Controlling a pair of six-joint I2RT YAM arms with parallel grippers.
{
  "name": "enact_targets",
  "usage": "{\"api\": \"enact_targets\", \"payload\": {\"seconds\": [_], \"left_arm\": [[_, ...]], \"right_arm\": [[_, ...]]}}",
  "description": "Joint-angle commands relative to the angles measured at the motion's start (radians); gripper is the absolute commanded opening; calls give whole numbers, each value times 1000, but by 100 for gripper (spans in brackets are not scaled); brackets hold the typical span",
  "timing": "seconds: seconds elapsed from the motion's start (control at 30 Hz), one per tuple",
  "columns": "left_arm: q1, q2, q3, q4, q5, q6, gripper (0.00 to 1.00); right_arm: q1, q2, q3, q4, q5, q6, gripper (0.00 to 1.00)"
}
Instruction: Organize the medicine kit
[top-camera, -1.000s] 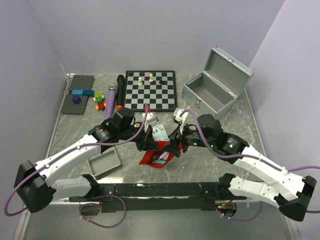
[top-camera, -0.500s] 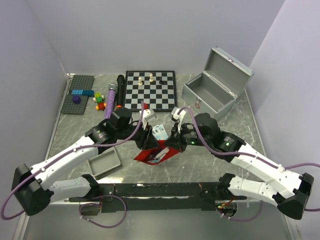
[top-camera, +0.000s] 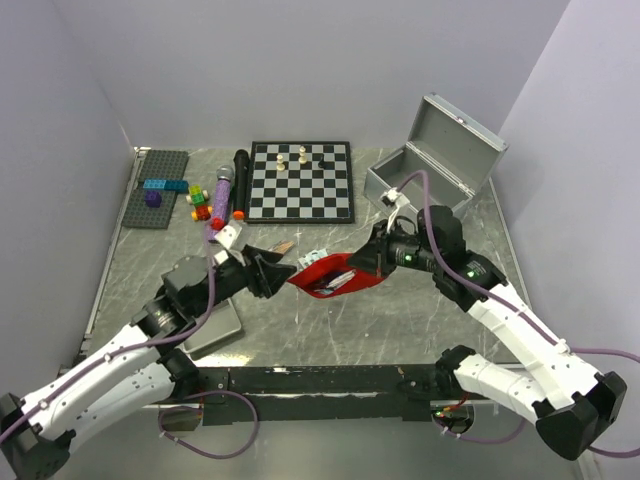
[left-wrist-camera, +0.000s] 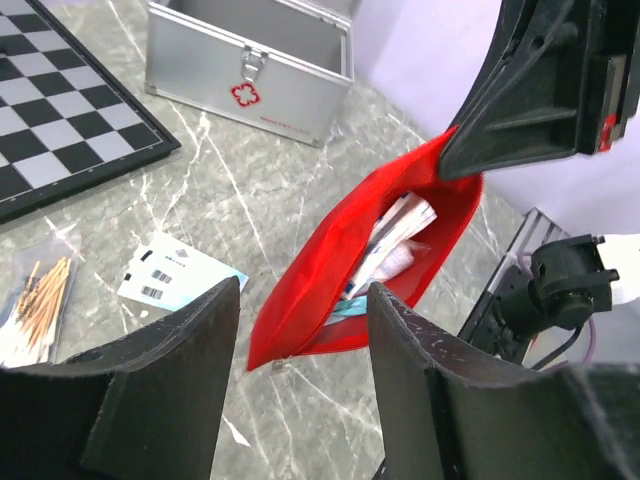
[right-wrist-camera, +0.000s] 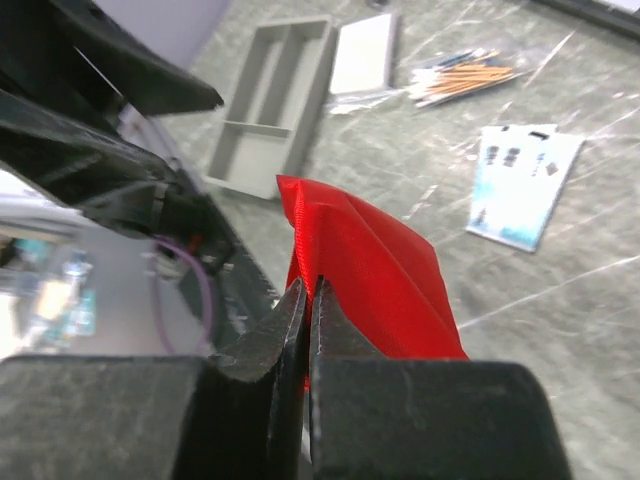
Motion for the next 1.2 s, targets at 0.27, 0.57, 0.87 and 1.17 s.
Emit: {"api": "enact_targets", "payload": {"seconds": [0.27, 0.57, 0.87, 1.17], "left_arm": [[7, -151, -146, 274, 147, -91, 59], [7, -294, -186, 322, 144, -97, 59], [9, -172, -122, 242, 385, -40, 51], [10, -124, -102, 210, 408, -11, 36]], "right_arm": [[-126, -82, -9, 173, -379, 215, 0], [-175, -101, -6, 222, -484, 267, 0], [-188, -84, -16, 296, -556, 313, 0], [-196, -92, -19, 295, -562, 308, 0]]}}
